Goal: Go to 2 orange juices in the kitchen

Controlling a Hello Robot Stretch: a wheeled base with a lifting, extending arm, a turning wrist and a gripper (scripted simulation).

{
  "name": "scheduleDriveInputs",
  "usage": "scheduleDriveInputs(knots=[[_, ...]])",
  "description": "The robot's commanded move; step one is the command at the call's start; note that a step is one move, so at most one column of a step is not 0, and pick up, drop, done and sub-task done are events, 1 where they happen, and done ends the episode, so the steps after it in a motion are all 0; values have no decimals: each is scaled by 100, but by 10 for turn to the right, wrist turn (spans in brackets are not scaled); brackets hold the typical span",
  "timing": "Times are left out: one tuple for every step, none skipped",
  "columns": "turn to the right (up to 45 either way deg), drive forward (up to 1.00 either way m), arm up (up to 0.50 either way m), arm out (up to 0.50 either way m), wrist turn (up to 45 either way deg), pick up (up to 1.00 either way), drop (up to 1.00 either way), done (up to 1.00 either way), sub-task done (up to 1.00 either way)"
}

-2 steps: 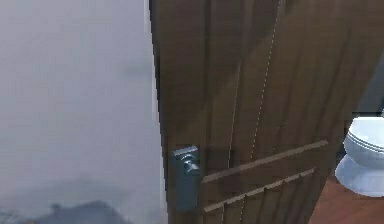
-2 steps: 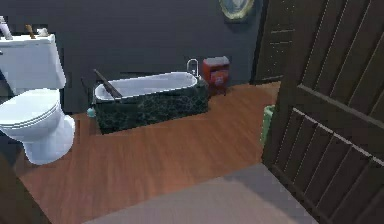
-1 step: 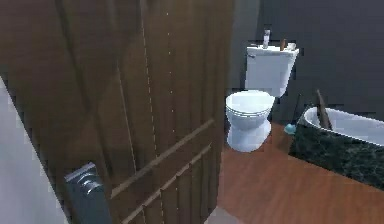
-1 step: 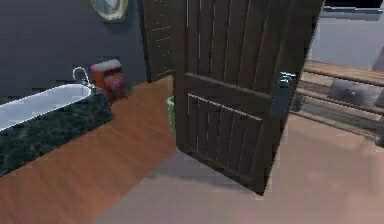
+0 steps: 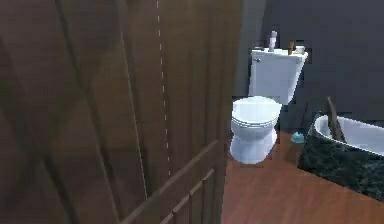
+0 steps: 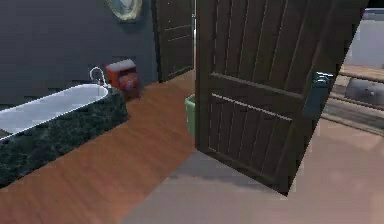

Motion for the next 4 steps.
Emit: scheduleDriveInputs(knots=[[450, 0, 0, 0, 0, 0, 0, 0, 0], [450, 0, 0, 0, 0, 0, 0, 0, 0], [450, 0, 0, 0, 0, 0, 0, 0, 0], [0, 90, 0, 0, 0, 0, 0, 0, 0]])
